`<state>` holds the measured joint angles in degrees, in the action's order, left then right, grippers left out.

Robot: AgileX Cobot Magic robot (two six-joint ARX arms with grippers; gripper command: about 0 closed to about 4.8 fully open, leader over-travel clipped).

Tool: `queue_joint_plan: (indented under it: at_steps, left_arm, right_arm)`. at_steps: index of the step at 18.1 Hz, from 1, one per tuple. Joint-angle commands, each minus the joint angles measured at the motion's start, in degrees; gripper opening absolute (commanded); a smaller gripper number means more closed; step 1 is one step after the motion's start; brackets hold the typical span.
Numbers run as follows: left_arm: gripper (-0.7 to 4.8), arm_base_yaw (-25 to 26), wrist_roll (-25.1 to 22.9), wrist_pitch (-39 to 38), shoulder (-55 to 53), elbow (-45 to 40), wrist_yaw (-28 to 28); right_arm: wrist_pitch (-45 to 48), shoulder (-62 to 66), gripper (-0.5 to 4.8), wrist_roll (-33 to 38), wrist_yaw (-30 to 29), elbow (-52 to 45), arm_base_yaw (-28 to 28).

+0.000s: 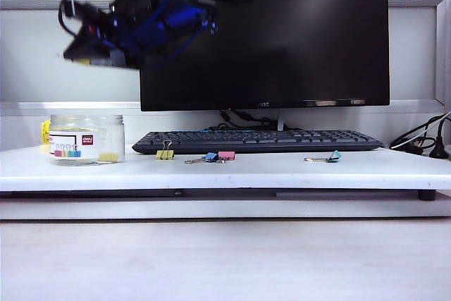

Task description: Pick up the clips with the largest number of clips of the same color on the table and place them in a round transparent plastic box.

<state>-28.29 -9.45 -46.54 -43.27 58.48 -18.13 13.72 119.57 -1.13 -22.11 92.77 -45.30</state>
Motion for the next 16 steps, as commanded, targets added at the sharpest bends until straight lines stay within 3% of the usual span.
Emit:
queue_joint_plan:
  at_steps: [1,12,16]
  left_arm:
    - [1.75,0.0,-0.24,0.26,0.11,0.09,0.17]
    - [1.75,0.0,-0.2,0.22,0.13,0.07,0.35]
    - [1.75,0.0,-0.17,0.22,0.11,0.09,0.37]
  right_arm:
    - [-0.5,1.2,0.83,-0.59,0.59,0.48,0.09]
    - [-0.39,2.64,0.88,-2.1,1.79,0.48,1.22]
    - [-0.33,2.64,1.17,-2.14,1.84,0.48,1.42]
